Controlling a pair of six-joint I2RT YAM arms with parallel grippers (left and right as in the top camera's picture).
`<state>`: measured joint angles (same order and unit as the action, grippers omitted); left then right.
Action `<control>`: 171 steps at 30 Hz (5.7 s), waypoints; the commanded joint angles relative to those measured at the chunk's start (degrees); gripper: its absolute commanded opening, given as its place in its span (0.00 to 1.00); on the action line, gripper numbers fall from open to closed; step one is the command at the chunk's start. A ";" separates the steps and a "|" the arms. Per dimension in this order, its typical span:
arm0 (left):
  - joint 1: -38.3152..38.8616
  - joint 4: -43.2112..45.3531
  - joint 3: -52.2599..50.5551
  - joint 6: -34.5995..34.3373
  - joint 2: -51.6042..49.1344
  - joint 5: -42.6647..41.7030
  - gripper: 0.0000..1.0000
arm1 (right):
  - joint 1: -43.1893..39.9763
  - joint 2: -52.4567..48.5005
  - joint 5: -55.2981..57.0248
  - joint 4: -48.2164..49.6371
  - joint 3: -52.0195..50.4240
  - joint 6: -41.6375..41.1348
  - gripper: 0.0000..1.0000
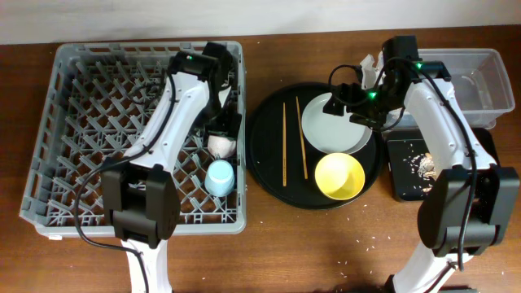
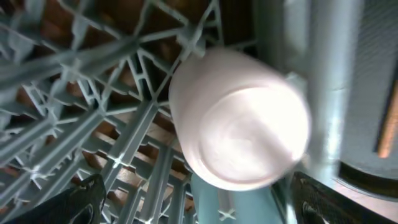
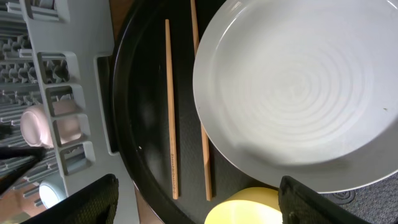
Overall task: Sort waste into correct bins and load items into the dishwasher rack
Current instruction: 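Place the pink cup in the dish rack beside the blue cup, left gripper, then grasp the yellow bowl with the left gripper and lift it, then carry the yellow bowl with the left gripper toward the back of the rack, then lower the yellow bowl into the rack and open the left gripper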
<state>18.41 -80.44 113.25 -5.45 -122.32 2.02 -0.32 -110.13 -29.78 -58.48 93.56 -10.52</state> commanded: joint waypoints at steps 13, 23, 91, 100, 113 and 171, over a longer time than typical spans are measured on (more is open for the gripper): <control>17.49 8.55 9.35 -0.13 -4.26 -15.10 0.93 | -18.99 20.90 13.16 -12.59 9.14 -1.97 0.86; 25.68 10.71 9.35 -0.13 -16.06 -12.09 0.76 | -25.99 20.68 16.50 -17.90 7.96 -1.92 0.87; 10.67 -3.50 41.72 -23.28 -29.62 80.06 0.01 | -25.94 20.65 16.96 -17.84 7.96 -1.92 0.98; 10.43 -4.02 41.70 -24.98 -29.62 76.96 0.01 | -25.94 20.65 16.96 -17.84 7.96 -1.92 0.98; 9.62 -2.27 39.65 -27.15 -29.64 73.70 0.01 | -25.94 20.65 16.96 -17.84 7.96 -1.92 0.98; 13.86 -15.43 57.29 -10.45 -29.27 34.77 0.62 | -25.94 20.65 16.96 -17.84 7.96 -1.92 0.99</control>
<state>32.29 -95.81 164.20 -23.42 -152.22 52.51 -26.17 -89.32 -13.47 -76.31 101.82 -12.23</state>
